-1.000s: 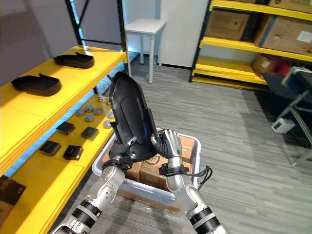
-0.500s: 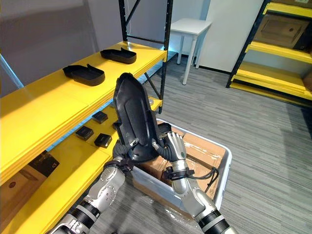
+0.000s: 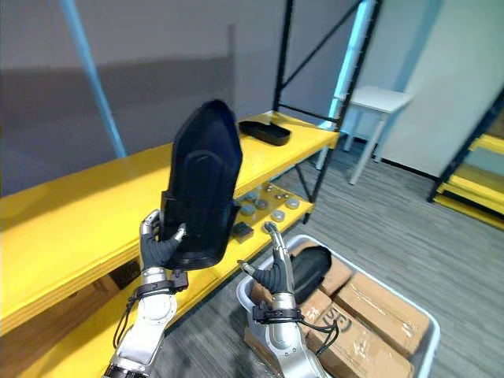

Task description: Walk over and take plastic housings, then place them on the shelf

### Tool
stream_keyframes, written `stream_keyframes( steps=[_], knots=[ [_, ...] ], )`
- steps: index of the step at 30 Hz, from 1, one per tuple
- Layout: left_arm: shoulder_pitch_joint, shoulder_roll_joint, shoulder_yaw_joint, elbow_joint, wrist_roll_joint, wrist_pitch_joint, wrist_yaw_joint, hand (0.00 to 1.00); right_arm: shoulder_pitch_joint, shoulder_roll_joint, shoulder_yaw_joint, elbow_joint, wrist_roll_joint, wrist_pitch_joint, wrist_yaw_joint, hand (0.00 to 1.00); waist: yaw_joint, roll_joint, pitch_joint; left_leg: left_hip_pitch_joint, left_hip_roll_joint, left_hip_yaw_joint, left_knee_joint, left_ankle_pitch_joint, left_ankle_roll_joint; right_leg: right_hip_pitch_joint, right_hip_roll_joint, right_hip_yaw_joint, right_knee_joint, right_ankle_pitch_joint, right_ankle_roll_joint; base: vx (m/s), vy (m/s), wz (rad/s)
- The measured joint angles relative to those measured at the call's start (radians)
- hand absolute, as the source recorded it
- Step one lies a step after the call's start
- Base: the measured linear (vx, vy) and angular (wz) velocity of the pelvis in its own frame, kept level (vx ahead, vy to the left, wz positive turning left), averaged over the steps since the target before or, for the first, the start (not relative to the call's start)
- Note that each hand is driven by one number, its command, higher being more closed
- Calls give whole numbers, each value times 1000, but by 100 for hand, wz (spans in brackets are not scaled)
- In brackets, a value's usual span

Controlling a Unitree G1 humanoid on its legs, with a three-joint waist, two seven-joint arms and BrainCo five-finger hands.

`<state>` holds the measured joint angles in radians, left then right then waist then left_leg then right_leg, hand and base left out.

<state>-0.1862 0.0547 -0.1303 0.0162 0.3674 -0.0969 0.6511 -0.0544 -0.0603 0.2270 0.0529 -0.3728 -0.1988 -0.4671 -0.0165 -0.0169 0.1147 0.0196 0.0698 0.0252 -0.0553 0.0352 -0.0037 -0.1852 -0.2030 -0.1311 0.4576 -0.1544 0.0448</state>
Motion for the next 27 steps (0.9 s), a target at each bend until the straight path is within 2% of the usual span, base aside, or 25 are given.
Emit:
stream_keyframes(
  steps=[1,3,4,6,7,8,10,12,13,14,15,16,17,18,19,22,24,27],
  knots=[
    [3,-1,10,4,21,4,15,100,17,1,-29,-9,14,-6,-1,0,-5,-2,3,1,-1,-45,0,-4,-7,-11,52,89,-91,1,1,158,-216,129],
    [4,-1,25,3,52,5,36,100,31,1,-67,-11,18,-10,-1,0,-14,-16,12,-6,-12,-113,13,-19,-31,-17,99,215,-230,22,1,127,-242,127],
    [5,-3,26,3,55,9,44,100,53,0,-89,-31,25,-10,-1,0,-28,-31,15,-11,-29,-163,24,-33,-52,-7,107,263,-242,115,49,178,-323,144],
    [8,-33,27,1,61,12,49,100,98,-15,-119,-64,44,-12,1,0,-18,3,21,-19,-6,-195,24,-37,-72,-2,127,224,-230,125,44,191,-246,84],
    [5,-44,29,1,71,12,50,100,117,-17,-132,-81,54,-12,2,0,-18,23,16,-32,12,-203,27,-37,-81,-3,139,196,-232,129,29,217,-182,52],
    [2,-51,25,1,70,12,48,100,141,-18,-150,-98,57,-12,6,0,-30,34,9,-44,31,-211,25,-23,-104,9,150,154,-243,129,16,210,-174,59],
    [-5,-72,24,1,69,11,38,100,176,-18,-163,-129,95,-17,21,0,-39,35,8,-68,54,-230,27,-1,-138,17,163,97,-245,123,7,165,-161,72],
    [-5,-86,24,6,32,12,21,100,215,-10,-169,-155,138,-20,43,0,-45,34,9,-91,54,-251,27,22,-147,33,155,31,-245,102,-16,121,-135,87],
    [-6,-87,24,8,14,11,15,100,224,-9,-169,-156,144,-20,50,0,-50,33,9,-100,46,-241,27,38,-136,40,144,6,-246,99,-20,78,-58,117],
    [-16,-89,27,13,-34,11,12,100,244,-1,-172,-157,169,-20,64,0,-66,30,11,-118,33,-179,25,73,-100,59,120,-48,-254,96,-24,68,11,158],
    [-52,-89,31,20,-133,3,11,100,278,13,-172,-161,185,-20,79,0,-76,25,15,-139,45,49,51,57,-78,79,105,-97,-278,95,-26,61,31,143],
    [-62,-89,36,22,-157,0,11,100,283,15,-171,-161,189,-19,82,0,-75,28,14,-143,51,95,55,55,-80,79,105,-103,-281,95,-25,34,56,95],
    [-99,-80,69,24,-240,-8,9,100,292,22,-162,-161,213,-19,97,0,-72,18,23,-147,63,172,55,54,-79,75,107,-104,-281,92,-21,-18,41,11],
    [-122,-62,106,24,-337,-19,11,100,308,37,-138,-167,223,-19,118,0,-69,3,28,-147,60,184,49,54,-79,65,109,-75,-282,90,-16,-44,38,-5],
    [-132,-49,125,27,-379,-21,14,100,326,42,-128,-176,224,-19,126,0,-69,-1,26,-147,57,191,39,52,-81,58,111,-61,-283,89,-14,-73,35,-30],
    [-245,28,195,87,-573,-45,15,100,423,44,-108,-202,229,-17,169,0,-85,-2,26,-146,51,251,-21,62,-81,28,118,-8,-315,101,-6,-43,55,-18],
    [-323,70,206,123,-655,-60,15,100,449,45,-107,-188,230,-13,186,0,-93,-4,26,-156,51,270,-34,89,-78,6,122,8,-319,116,-8,-4,31,-24],
    [-424,129,209,179,-764,-87,11,100,451,44,-105,-140,231,-7,205,0,-125,-7,29,-163,46,280,-31,102,-72,0,121,25,-337,130,-1,32,16,-16]
  ],
)
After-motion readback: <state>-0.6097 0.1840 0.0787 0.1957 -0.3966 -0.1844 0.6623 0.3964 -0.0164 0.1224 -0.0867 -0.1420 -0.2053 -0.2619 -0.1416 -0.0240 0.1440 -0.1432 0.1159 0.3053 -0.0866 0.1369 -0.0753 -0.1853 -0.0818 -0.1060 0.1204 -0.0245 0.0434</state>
